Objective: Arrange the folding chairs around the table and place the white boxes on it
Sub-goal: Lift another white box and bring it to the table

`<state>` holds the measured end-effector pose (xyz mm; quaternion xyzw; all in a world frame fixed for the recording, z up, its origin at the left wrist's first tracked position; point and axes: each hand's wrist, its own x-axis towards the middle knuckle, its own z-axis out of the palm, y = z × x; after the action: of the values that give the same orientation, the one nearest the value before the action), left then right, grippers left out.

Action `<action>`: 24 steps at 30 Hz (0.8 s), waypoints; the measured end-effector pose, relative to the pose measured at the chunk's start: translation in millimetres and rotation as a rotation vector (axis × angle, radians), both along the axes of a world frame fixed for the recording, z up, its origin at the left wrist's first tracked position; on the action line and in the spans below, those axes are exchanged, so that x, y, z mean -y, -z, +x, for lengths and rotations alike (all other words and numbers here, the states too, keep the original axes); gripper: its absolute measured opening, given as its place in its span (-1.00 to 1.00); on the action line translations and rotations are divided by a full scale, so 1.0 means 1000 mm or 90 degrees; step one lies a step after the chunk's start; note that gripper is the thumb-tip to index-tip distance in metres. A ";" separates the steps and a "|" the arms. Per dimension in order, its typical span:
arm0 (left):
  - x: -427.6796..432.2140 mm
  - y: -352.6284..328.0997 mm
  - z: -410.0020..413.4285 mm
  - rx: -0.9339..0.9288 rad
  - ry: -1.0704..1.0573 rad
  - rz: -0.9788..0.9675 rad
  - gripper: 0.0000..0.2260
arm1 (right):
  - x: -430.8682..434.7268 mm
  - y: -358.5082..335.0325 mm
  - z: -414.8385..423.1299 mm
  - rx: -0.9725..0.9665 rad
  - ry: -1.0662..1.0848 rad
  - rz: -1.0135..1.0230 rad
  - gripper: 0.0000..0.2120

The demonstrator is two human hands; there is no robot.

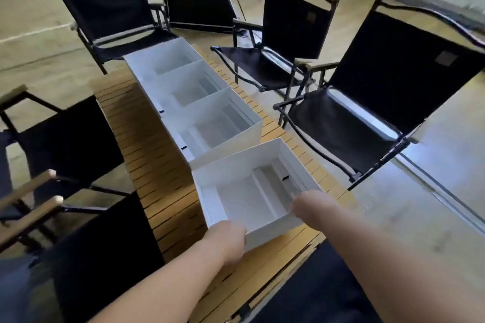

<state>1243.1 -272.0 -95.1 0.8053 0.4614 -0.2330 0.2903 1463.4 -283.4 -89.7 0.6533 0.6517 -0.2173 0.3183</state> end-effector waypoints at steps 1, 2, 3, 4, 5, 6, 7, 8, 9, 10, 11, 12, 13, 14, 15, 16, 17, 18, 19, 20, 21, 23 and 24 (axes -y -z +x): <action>-0.001 0.002 0.003 -0.010 -0.003 -0.007 -0.85 | -0.004 0.004 0.004 -0.002 -0.007 -0.010 -0.75; -0.004 0.012 0.009 -0.010 0.004 -0.002 -0.85 | -0.009 0.007 0.007 0.011 -0.026 -0.017 -0.74; -0.006 0.013 0.014 -0.013 0.003 -0.009 -0.85 | -0.012 0.009 0.010 0.015 -0.052 -0.018 -0.73; -0.009 0.019 0.017 -0.019 0.008 -0.005 -0.86 | -0.014 0.012 0.014 0.019 -0.064 -0.022 -0.73; -0.011 0.023 0.019 -0.023 0.005 -0.009 -0.85 | -0.016 0.016 0.017 0.023 -0.069 -0.016 -0.72; -0.013 0.029 0.021 -0.023 0.005 -0.002 -0.85 | -0.018 0.019 0.018 0.020 -0.077 -0.006 -0.71; -0.016 0.032 0.023 -0.033 0.006 -0.001 -0.84 | -0.019 0.023 0.021 0.019 -0.078 0.011 -0.71; -0.018 0.036 0.027 -0.033 0.006 0.004 -0.82 | -0.021 0.026 0.023 0.013 -0.072 0.028 -0.70; -0.019 0.038 0.029 -0.038 0.009 0.001 -0.82 | -0.024 0.030 0.026 0.012 -0.069 0.037 -0.69; -0.021 0.043 0.032 -0.041 0.013 0.004 -0.81 | -0.026 0.033 0.028 0.008 -0.064 0.044 -0.69; -0.022 0.044 0.035 -0.049 0.014 0.001 -0.80 | -0.028 0.036 0.030 0.006 -0.064 0.051 -0.68; -0.023 0.048 0.036 -0.050 0.017 0.002 -0.80 | -0.031 0.040 0.032 0.005 -0.061 0.062 -0.69; -0.024 0.048 0.038 -0.058 0.019 -0.002 -0.80 | -0.034 0.045 0.034 0.007 -0.060 0.074 -0.71; -0.025 0.051 0.038 -0.056 0.020 -0.003 -0.81 | -0.036 0.047 0.035 0.009 -0.063 0.084 -0.73; -0.026 0.052 0.039 -0.050 0.015 -0.013 -0.81 | -0.039 0.050 0.036 0.012 -0.068 0.096 -0.74; -0.028 0.054 0.039 -0.041 0.010 -0.020 -0.82 | -0.041 0.053 0.037 0.017 -0.075 0.105 -0.73; -0.030 0.054 0.038 -0.027 0.003 -0.030 -0.83 | -0.043 0.057 0.037 0.019 -0.077 0.114 -0.72; -0.033 0.055 0.038 -0.010 -0.006 -0.033 -0.84 | -0.044 0.058 0.036 0.024 -0.075 0.126 -0.71; -0.035 0.056 0.036 0.006 -0.009 -0.031 -0.84 | -0.046 0.059 0.036 0.021 -0.076 0.145 -0.71; -0.037 0.055 0.035 0.011 -0.007 -0.026 -0.84 | -0.047 0.060 0.035 0.027 -0.080 0.159 -0.72; -0.039 0.053 0.033 0.012 0.001 -0.015 -0.82 | -0.049 0.060 0.034 0.033 -0.086 0.174 -0.73; -0.044 0.050 0.031 -0.010 0.022 0.026 -0.73 | -0.050 0.058 0.030 0.053 -0.097 0.184 -0.75; -0.046 0.047 0.029 -0.026 0.044 0.061 -0.68 | -0.050 0.056 0.027 0.062 -0.098 0.189 -0.76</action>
<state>1272.4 -225.9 -142.3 0.8289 0.4497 -0.2369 0.2337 1490.5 -233.4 -145.6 0.6510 0.7086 -0.0617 0.2651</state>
